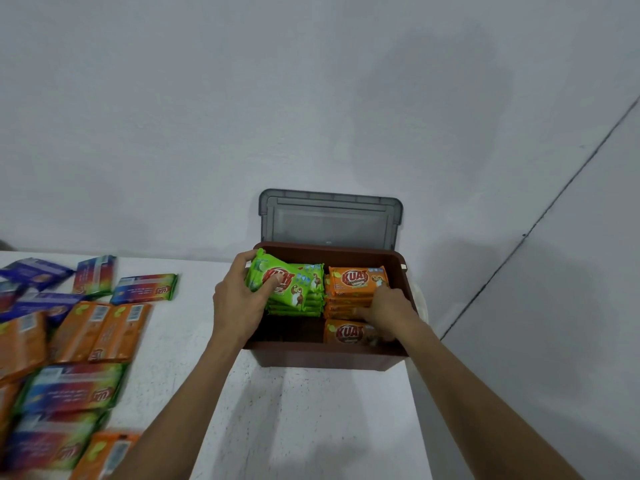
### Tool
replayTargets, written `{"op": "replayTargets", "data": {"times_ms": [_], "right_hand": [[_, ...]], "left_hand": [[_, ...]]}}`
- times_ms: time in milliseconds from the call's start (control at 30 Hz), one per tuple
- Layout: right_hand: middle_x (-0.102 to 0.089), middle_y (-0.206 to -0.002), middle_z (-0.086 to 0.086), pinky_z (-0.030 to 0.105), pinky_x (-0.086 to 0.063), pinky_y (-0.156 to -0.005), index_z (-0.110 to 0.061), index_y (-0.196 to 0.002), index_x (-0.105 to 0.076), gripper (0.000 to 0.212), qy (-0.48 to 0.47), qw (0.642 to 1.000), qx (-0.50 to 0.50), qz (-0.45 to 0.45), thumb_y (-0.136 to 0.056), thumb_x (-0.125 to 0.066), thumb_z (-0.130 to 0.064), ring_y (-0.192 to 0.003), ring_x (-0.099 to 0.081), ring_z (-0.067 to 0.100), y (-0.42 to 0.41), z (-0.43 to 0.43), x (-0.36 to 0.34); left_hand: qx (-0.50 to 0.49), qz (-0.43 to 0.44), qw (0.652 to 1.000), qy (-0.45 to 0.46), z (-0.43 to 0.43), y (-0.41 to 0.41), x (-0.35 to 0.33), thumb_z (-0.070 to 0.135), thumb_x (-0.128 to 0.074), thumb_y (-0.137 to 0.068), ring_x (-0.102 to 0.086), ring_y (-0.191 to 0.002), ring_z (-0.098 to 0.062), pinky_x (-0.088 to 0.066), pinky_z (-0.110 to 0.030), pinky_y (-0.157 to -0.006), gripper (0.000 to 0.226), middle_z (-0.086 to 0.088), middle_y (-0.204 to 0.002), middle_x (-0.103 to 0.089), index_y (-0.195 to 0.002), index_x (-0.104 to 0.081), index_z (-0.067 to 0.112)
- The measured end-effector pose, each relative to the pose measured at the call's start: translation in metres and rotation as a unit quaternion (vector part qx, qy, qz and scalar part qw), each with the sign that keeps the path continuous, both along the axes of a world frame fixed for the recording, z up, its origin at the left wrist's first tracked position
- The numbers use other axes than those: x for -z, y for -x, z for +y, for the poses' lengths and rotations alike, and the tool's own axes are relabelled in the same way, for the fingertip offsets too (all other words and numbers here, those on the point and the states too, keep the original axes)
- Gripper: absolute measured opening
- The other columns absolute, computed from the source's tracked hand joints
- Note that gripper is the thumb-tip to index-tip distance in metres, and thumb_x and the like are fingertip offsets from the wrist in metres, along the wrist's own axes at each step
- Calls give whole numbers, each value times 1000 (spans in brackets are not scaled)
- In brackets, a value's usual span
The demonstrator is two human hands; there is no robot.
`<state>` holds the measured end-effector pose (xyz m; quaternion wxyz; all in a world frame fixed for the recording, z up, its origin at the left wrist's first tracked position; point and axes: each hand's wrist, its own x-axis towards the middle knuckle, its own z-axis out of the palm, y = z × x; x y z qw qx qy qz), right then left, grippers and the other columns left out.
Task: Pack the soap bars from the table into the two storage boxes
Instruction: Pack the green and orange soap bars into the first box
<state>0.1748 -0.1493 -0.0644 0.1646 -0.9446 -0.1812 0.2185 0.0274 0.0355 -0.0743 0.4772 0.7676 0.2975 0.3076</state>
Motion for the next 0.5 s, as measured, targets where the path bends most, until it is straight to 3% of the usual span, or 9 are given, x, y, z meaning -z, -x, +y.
{"op": "replayTargets", "data": {"times_ms": [67,100,200,300,400,500], "right_hand": [[-70,-106,16,37,-58,-80,-8,-98,-62,35,-88,995,3,37,-92,-64,-42,-85,-69,28,1,3,-12],[-72,-95,19,39,-60,-74,-4,-91,-63,40,-136,989,-2,54,-92,-64,-44,-76,-70,27,3,6,-17],[-71,-96,14,42,-62,-75,-6,-109,-64,46,-258,959,-19,111,-89,-66,-47,-79,-72,21,13,19,-23],[-70,-111,10,41,-62,-79,-15,-124,-56,46,-344,904,-8,256,-88,-71,-39,-91,-74,24,24,32,-21],[-70,-112,14,43,-61,-75,-10,-117,-58,33,-415,845,21,335,-88,-72,-14,-95,-73,27,30,39,-19],[-71,-107,12,38,-61,-68,-9,-107,-59,23,-413,849,10,328,-88,-71,-8,-94,-73,25,25,35,-19]], "left_hand": [[1,-14,1000,17,0,0,0,35,-75,-83,-64,-86,4,-57,-31,-81,45,11,-94,-67,-121,-54,28],[1,-24,999,29,-1,0,-1,33,-75,-83,-65,-86,5,-57,-29,-79,44,11,-94,-68,-121,-54,28],[13,-63,995,76,-3,-1,-5,28,-74,-84,-69,-88,-2,-57,-19,-69,40,6,-98,-70,-119,-55,27],[39,-77,992,96,-4,-2,-7,28,-71,-86,-70,-90,-8,-56,-16,-64,40,0,-105,-70,-122,-55,20],[63,-48,994,74,0,-1,-5,30,-67,-89,-69,-94,-9,-55,-14,-66,40,-2,-111,-69,-124,-56,16],[45,7,999,-18,8,3,-3,41,-59,-92,-66,-97,-8,-52,-13,-71,36,5,-108,-68,-121,-61,20]]}}
